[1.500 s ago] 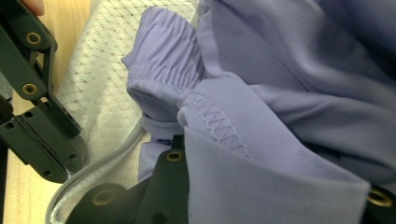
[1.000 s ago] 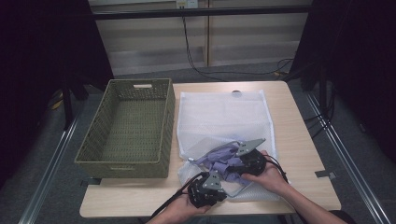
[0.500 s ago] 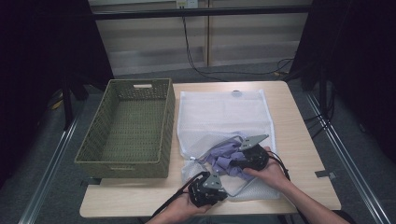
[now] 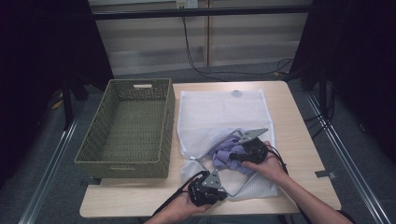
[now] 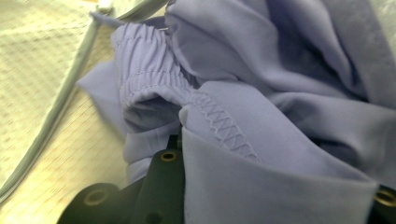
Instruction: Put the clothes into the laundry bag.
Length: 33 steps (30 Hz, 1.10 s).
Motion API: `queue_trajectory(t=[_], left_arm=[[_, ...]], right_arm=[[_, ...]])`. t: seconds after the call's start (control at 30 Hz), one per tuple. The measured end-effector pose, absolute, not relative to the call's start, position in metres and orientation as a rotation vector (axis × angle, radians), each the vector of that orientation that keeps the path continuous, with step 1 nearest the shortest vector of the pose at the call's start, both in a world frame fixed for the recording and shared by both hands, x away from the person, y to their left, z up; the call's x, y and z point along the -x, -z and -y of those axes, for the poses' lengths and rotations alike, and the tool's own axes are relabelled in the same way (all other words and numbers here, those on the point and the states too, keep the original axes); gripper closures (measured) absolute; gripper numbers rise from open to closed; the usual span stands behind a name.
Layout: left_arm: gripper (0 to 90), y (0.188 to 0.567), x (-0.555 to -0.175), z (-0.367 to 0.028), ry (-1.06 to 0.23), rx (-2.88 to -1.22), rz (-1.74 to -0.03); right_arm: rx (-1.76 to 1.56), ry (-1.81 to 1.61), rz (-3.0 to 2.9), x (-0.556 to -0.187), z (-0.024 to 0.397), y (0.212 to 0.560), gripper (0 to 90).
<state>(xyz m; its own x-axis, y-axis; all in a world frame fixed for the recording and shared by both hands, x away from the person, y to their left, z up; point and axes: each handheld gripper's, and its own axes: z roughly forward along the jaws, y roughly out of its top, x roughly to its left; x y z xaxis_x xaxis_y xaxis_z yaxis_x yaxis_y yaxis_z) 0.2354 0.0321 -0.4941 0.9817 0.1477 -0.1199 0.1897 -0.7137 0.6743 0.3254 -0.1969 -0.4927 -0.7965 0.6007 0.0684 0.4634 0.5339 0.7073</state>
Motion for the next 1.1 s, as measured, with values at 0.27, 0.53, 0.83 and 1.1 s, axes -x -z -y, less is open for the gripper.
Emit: queue_trajectory(t=[0.27,0.53,0.83,1.1], left_arm=[[88.9,0.496,-0.235,-0.031,0.075,-2.351,-0.233],[88.9,0.496,-0.234,-0.031,0.08,-2.346,-0.24],[89.0,0.496,-0.235,-0.031,0.077,-2.345,-0.234],[89.0,0.496,-0.236,-0.031,0.084,-2.353,-0.228]], right_arm=[[-0.951,-1.106,-2.549,-0.342,0.197,0.492,73.6],[-0.947,-1.136,-2.55,-0.338,0.195,0.487,66.1],[-0.902,-1.273,-2.537,-0.322,0.203,0.471,54.2],[-0.893,-1.409,-2.489,-0.311,0.216,0.453,45.1]])
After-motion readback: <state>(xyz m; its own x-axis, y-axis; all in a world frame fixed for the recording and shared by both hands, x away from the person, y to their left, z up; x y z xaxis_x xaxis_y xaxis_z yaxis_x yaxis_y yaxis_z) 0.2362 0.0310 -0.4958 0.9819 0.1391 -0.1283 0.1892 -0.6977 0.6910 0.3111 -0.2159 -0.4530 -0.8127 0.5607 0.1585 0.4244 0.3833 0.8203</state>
